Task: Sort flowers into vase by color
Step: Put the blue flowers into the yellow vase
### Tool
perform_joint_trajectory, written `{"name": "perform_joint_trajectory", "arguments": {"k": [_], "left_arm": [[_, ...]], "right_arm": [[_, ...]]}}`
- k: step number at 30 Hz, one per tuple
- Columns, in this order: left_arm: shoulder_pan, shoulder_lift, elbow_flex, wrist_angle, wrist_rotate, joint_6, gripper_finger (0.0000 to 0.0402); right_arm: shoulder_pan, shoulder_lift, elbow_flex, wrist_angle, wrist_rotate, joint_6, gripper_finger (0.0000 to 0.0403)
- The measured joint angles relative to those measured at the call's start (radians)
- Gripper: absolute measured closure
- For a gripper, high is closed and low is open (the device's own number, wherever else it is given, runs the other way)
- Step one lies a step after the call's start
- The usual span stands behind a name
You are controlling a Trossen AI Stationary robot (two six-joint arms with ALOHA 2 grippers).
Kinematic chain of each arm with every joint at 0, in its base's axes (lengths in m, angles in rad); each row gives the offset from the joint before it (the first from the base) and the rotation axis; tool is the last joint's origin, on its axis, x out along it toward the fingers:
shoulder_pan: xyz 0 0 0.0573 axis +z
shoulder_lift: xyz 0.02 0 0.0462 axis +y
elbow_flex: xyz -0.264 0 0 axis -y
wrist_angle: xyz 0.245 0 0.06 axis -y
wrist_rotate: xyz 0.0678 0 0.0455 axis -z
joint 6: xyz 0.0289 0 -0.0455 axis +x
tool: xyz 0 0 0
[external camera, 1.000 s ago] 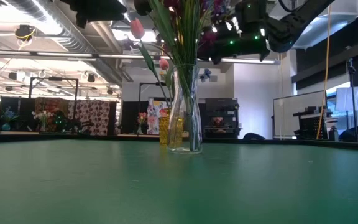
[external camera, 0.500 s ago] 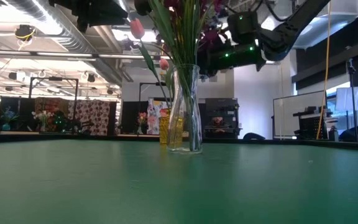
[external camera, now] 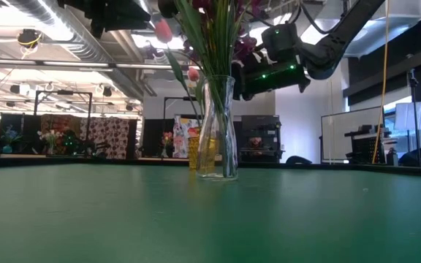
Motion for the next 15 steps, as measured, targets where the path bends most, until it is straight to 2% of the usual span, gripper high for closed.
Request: {"name": "perform_joint_trajectory", "arguments": {"k": [4,6,15], "left_arm": [[0.0,0.0,0.0,0.0,0.0,0.0,0.0273],[0.0,0.0,0.0,0.0,0.0,0.0,0.0273],[0.0,0.0,0.0,-0.001,0.0,-0.001,0.0273]], "right_arm": [[0.0,0.0,0.0,-0.003,-0.007,0.004,0.0378],[0.0,-0.001,0.0,-0.004,-0.016,0.008,0.0363],[0.003,-0.015,0.0,-0.051,-0.017,0.013,0.0215]]}}
